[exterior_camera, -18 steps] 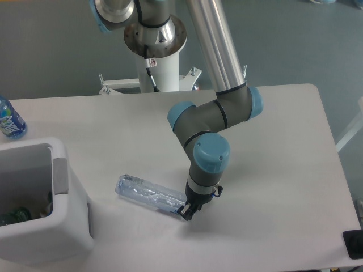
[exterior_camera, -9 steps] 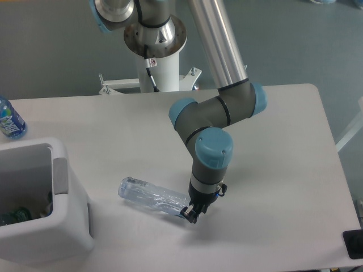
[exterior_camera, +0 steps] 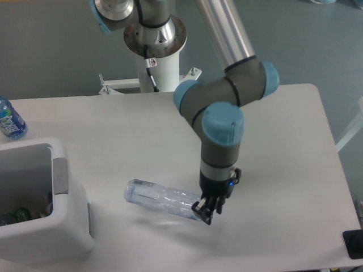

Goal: Place the trash in the trash can
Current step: 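Lift the bottle and carry it over the trash bin, then lower the bottle into the bin and open the gripper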

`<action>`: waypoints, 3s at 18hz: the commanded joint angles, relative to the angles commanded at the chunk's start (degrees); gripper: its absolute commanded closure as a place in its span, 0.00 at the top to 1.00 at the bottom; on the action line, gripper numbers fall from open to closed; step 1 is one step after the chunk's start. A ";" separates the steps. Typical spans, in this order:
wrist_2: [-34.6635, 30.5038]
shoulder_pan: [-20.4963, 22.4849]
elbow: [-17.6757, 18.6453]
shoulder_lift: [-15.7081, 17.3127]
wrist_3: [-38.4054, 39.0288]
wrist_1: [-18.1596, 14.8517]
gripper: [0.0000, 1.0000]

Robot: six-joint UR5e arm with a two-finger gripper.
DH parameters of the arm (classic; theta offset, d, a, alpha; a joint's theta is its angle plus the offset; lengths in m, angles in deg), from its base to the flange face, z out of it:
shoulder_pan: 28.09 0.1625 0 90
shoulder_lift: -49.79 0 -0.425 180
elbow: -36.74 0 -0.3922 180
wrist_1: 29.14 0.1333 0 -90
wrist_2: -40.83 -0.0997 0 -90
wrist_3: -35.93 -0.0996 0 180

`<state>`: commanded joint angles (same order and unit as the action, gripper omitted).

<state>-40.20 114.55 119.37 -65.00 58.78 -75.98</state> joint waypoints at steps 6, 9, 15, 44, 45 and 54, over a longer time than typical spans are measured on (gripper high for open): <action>1.92 1.67 -6.15 3.34 0.61 0.26 0.21; 5.44 1.50 -8.53 5.53 0.88 0.35 0.21; 9.93 -1.47 -8.54 11.69 1.05 2.55 0.21; 9.49 -20.47 -11.79 5.37 -15.37 8.70 0.22; 9.49 -20.74 -11.79 5.02 -15.90 8.70 0.22; 9.58 -22.49 -11.00 4.05 -19.07 8.70 0.39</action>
<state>-30.62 92.05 108.37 -60.95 39.71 -67.28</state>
